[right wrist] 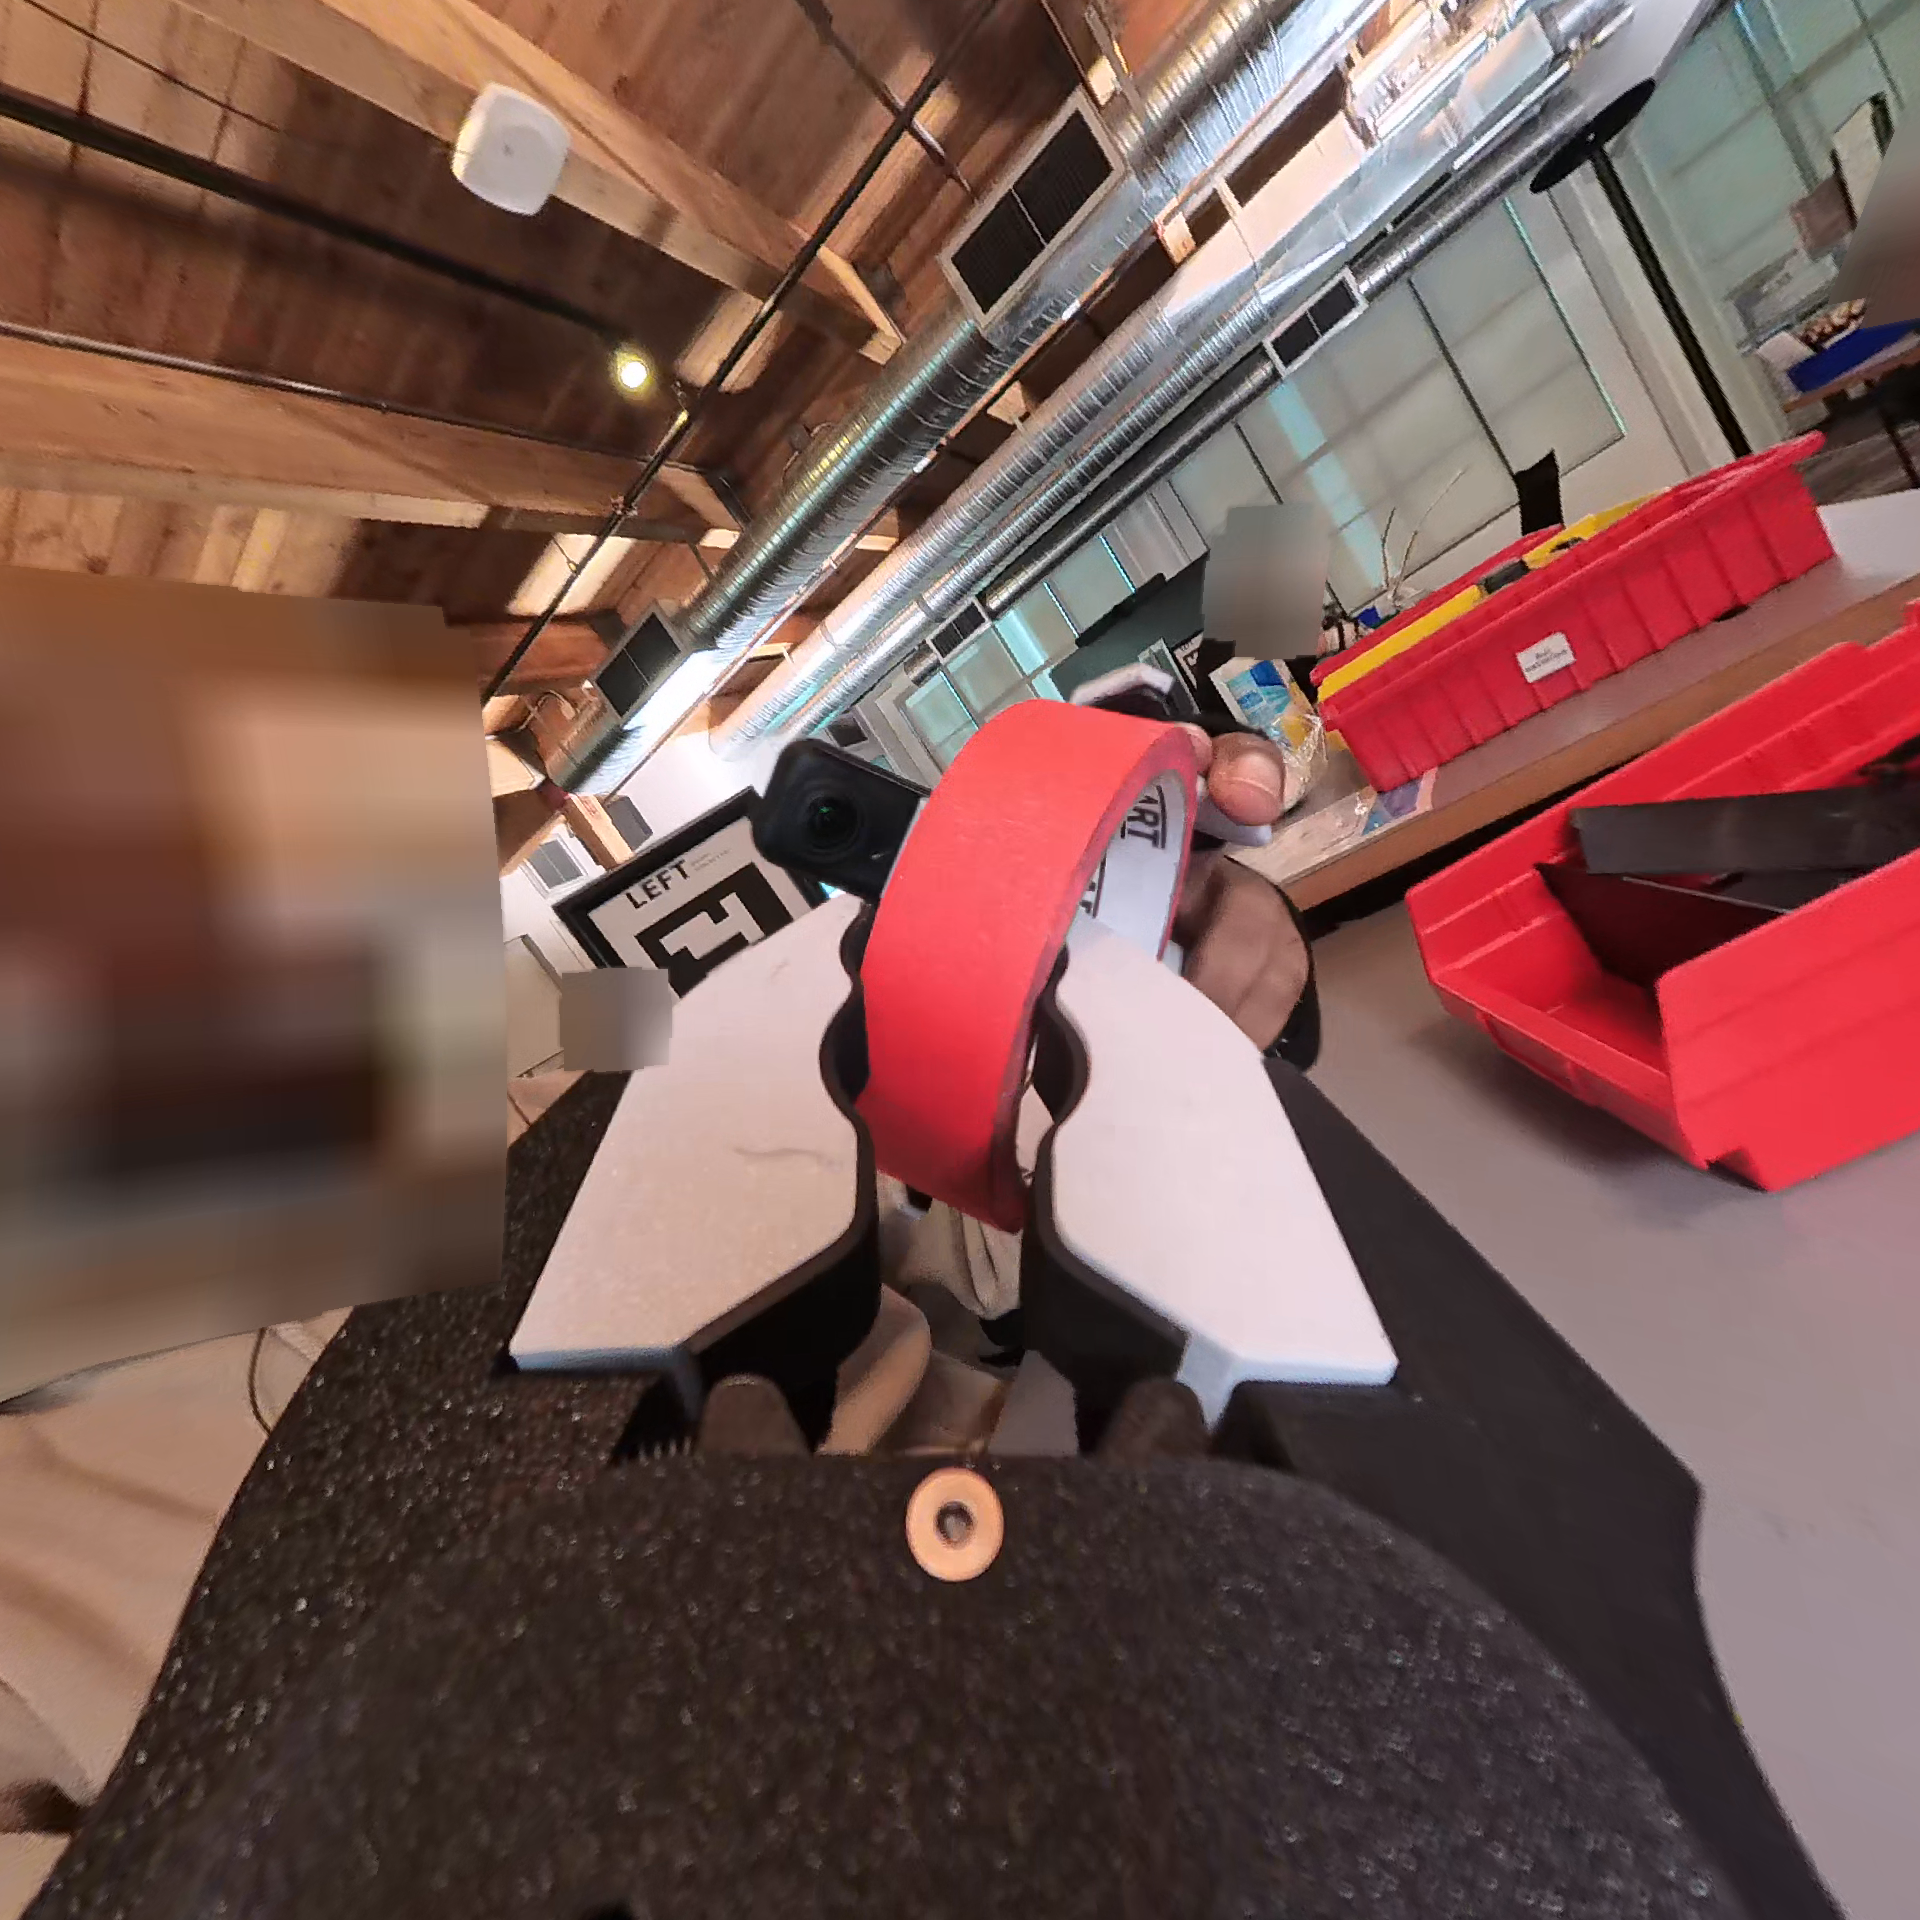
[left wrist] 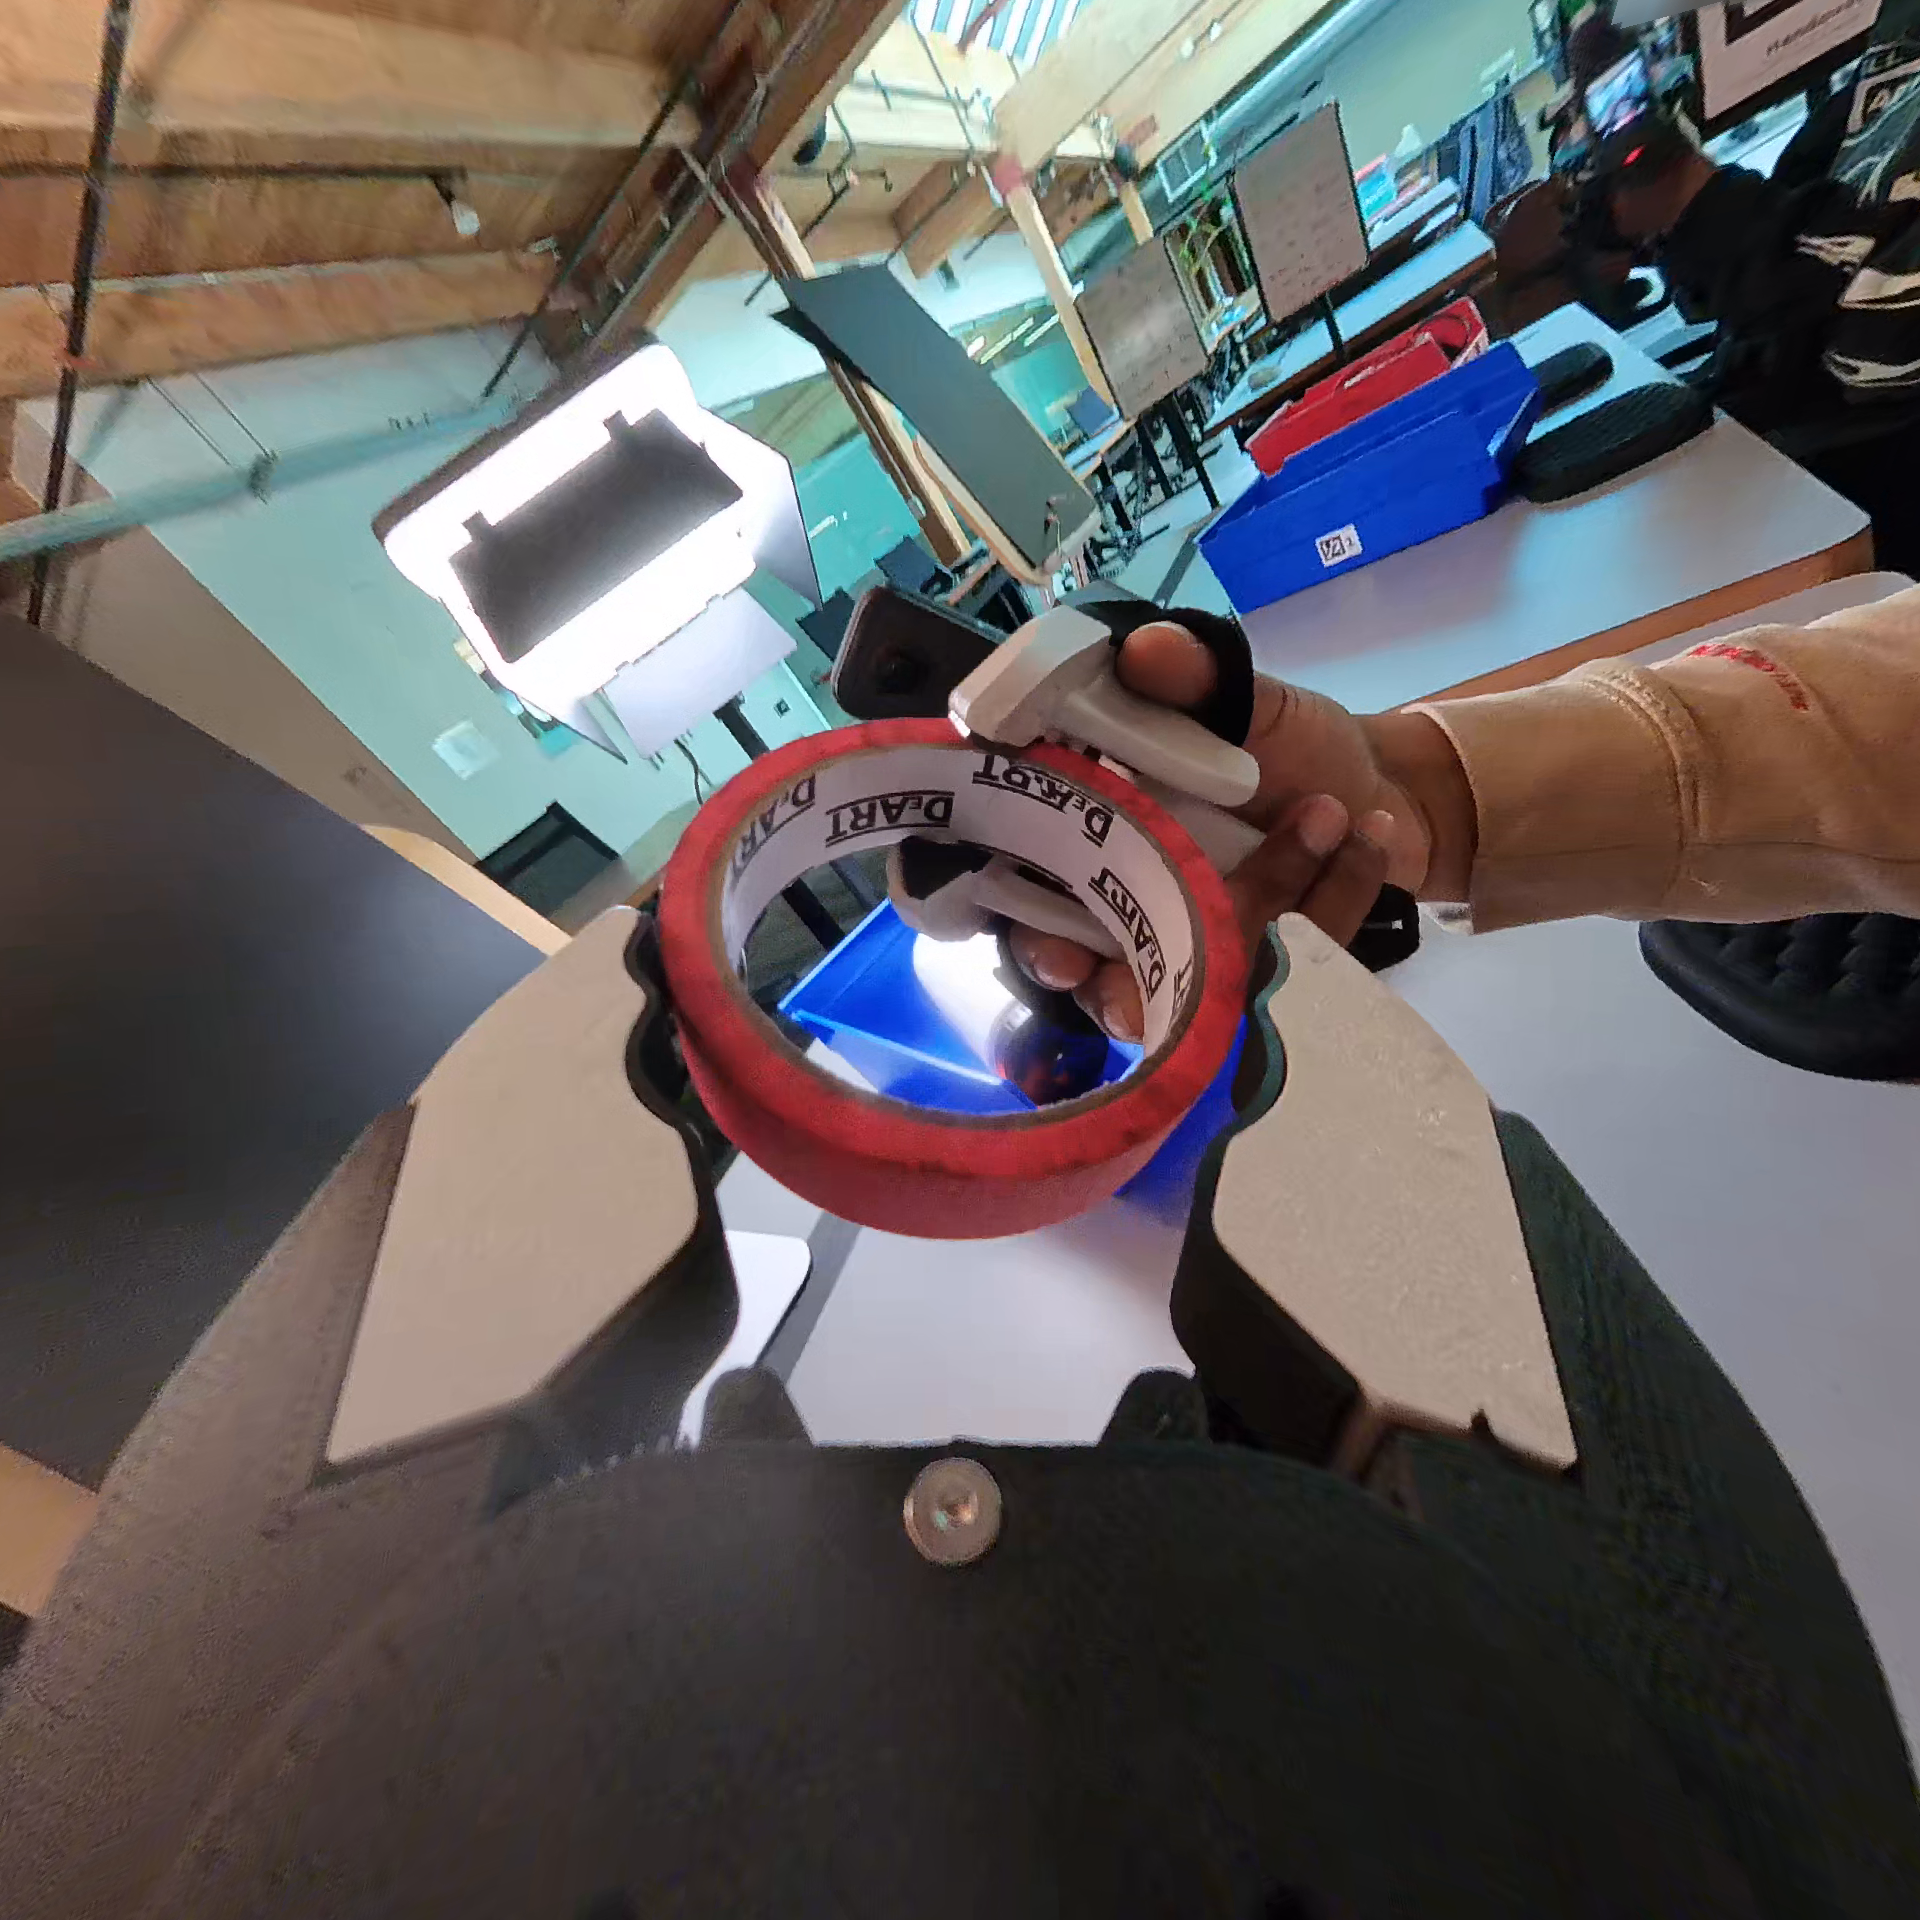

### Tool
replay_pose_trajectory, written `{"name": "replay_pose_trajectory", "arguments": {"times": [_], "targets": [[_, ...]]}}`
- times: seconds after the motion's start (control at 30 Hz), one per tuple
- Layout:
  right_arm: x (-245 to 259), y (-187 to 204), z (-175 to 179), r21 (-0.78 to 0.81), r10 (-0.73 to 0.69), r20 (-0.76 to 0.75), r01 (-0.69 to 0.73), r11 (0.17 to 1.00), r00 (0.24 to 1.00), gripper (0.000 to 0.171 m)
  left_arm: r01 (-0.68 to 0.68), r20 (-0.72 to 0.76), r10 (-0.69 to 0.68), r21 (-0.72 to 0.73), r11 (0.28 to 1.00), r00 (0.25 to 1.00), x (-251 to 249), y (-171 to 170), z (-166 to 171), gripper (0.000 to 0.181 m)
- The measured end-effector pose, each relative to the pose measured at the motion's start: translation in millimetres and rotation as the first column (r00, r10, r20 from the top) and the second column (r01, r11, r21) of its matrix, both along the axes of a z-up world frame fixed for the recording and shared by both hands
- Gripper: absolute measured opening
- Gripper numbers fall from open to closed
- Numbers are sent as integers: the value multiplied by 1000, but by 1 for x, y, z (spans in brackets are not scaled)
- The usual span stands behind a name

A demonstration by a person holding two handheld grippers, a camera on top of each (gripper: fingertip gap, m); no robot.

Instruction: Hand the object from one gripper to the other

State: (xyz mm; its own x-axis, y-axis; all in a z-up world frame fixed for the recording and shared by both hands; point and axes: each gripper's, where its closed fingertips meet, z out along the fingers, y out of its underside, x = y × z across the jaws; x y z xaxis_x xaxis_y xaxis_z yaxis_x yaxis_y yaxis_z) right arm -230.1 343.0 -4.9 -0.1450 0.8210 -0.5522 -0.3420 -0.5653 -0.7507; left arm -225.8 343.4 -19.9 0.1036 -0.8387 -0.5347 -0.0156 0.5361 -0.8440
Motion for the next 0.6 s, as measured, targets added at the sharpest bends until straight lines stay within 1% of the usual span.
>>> {"name": "replay_pose_trajectory", "arguments": {"times": [0.13,0.3,0.37,0.43,0.47,0.5,0.53,0.6], "targets": [[-1,-11,15,23,33,-69,-31,999,997,28,-2,29,0,88,996,1000,-4,-7,7,107],[-4,-12,9,-13,76,-59,-77,997,995,29,-16,4,16,104,994,1000,-2,-9,4,107],[-3,-4,0,-15,39,-5,-39,999,999,31,-21,-11,22,104,994,1000,-3,-8,3,107],[1,7,-16,45,-88,145,82,996,985,34,-14,-49,20,123,992,999,-5,-10,2,106],[4,9,-23,89,-132,211,116,989,968,36,-17,-72,27,148,989,997,-7,-10,1,106],[4,5,-25,109,-131,242,107,988,961,36,-12,-84,27,170,985,996,-7,-12,0,106],[3,1,-25,102,-108,259,84,991,960,32,0,-86,16,180,984,996,-8,-15,0,106],[-2,0,-27,58,-83,279,70,996,957,30,18,-84,-2,187,982,996,-11,-17,2,106]]}}
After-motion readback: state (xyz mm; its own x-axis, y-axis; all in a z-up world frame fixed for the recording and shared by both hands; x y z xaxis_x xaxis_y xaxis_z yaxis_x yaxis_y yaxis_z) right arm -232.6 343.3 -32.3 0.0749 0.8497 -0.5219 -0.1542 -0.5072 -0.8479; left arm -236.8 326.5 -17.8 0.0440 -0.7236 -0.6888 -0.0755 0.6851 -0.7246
